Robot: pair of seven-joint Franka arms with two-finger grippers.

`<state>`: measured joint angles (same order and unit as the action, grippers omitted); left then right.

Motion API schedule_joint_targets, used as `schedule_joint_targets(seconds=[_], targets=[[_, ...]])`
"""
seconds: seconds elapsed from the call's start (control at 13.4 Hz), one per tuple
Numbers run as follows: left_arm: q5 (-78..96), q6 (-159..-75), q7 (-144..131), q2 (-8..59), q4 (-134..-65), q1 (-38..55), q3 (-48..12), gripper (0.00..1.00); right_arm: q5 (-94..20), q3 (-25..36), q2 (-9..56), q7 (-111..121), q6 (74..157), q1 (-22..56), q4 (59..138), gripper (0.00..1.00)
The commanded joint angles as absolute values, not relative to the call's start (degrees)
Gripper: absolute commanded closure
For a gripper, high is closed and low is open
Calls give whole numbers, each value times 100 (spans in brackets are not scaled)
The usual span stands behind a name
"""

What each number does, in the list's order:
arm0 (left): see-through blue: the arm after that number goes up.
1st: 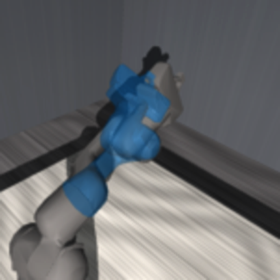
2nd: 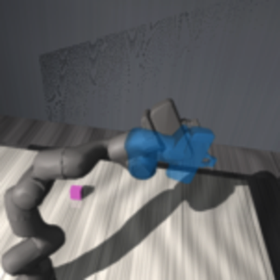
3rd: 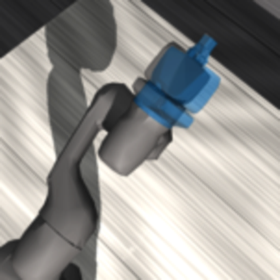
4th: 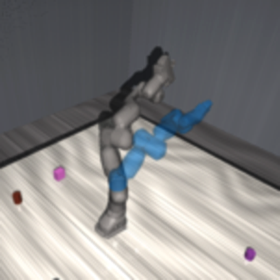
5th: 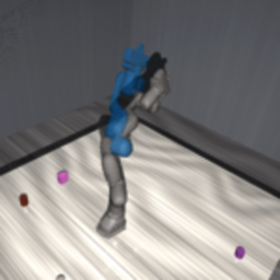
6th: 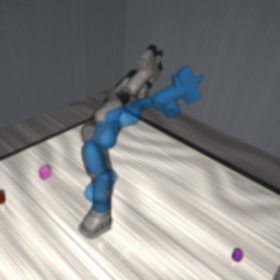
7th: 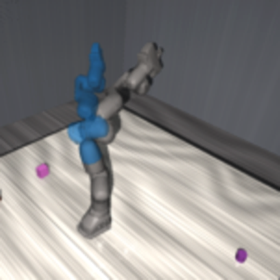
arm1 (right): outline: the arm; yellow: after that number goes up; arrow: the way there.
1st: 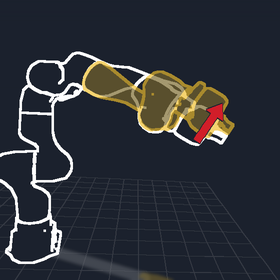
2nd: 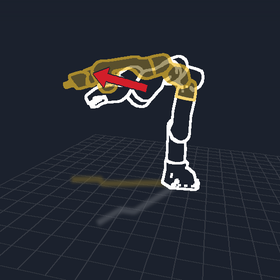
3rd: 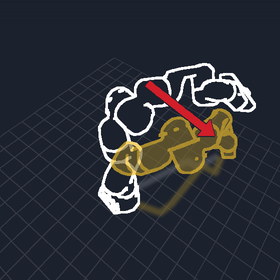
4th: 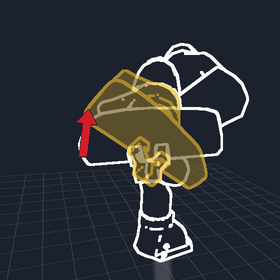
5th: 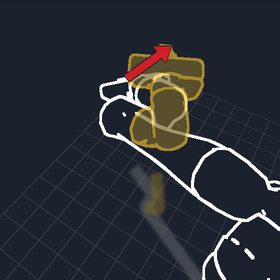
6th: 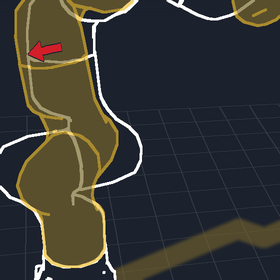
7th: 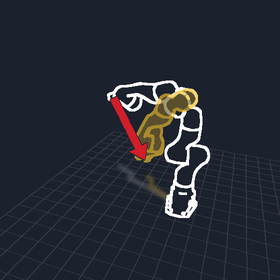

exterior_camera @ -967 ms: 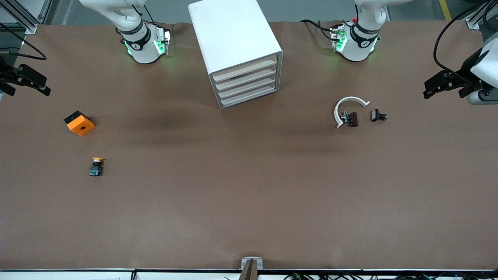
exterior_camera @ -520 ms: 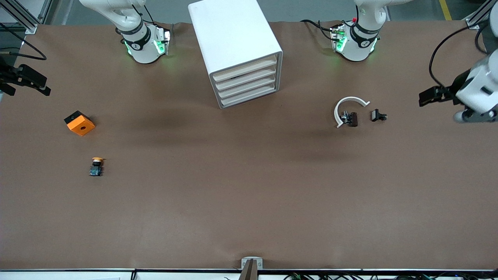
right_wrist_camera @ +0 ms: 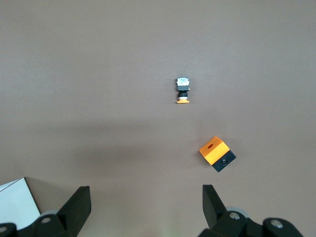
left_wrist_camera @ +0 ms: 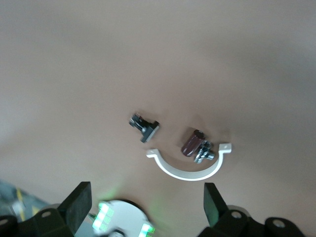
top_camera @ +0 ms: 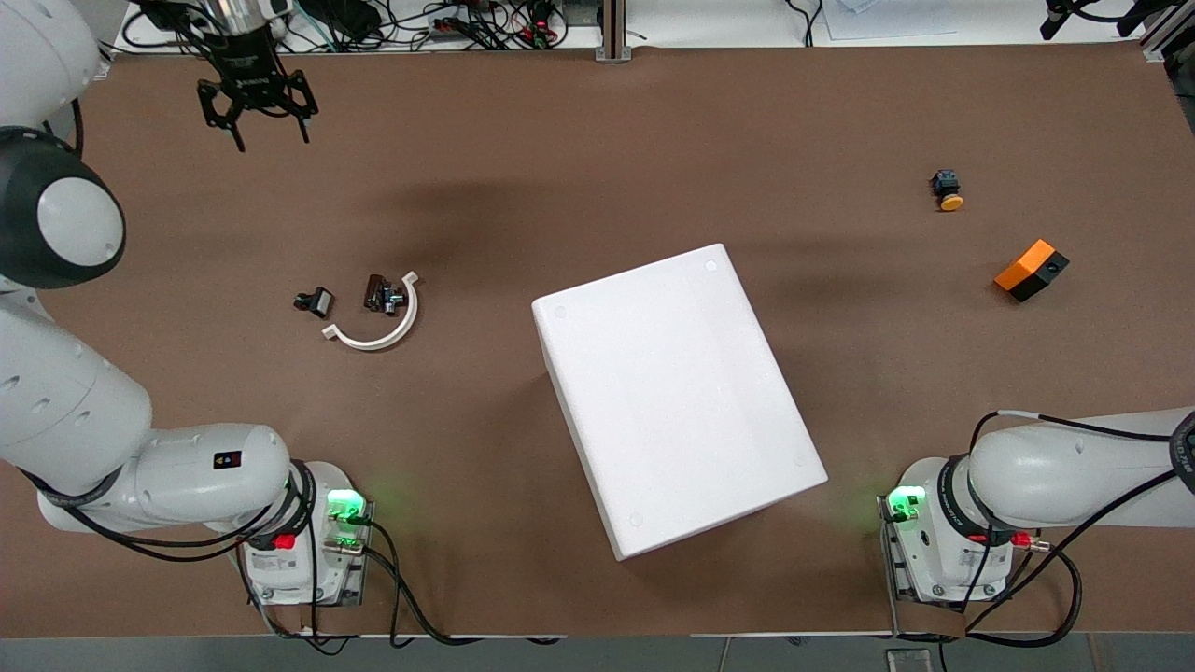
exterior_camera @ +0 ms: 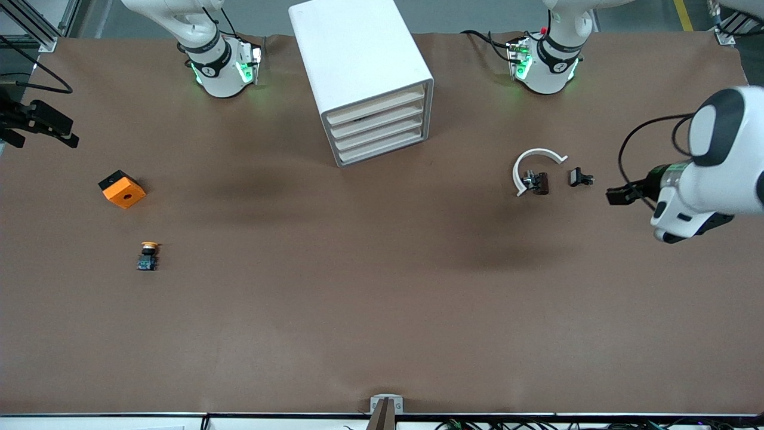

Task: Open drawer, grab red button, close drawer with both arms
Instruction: 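Move the left gripper toward the white drawer cabinet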

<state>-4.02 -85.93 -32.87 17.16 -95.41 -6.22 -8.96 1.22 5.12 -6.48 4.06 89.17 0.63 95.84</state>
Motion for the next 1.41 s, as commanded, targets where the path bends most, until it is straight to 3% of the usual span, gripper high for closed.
schedule_joint_targets(seconds=[0.0, 0.37, 0.89, 1.34], targets=[[-63, -8490, -4767, 2344, -9369, -624, -932, 0, 106, 519, -606, 457, 8877, 105, 9501, 0], [630, -9016, -7279, 3136, -9325, -97, -949, 0, 106, 519, -554, 448, 8921, 185, 9449, 0], [1554, -8992, -11113, 3734, -9168, 614, -958, 0, 132, 519, -422, 448, 8930, 369, 9325, 0], [3335, -8903, -12057, 3806, -9114, 1239, -958, 0, 141, 519, -334, 448, 8921, 492, 9290, 0]])
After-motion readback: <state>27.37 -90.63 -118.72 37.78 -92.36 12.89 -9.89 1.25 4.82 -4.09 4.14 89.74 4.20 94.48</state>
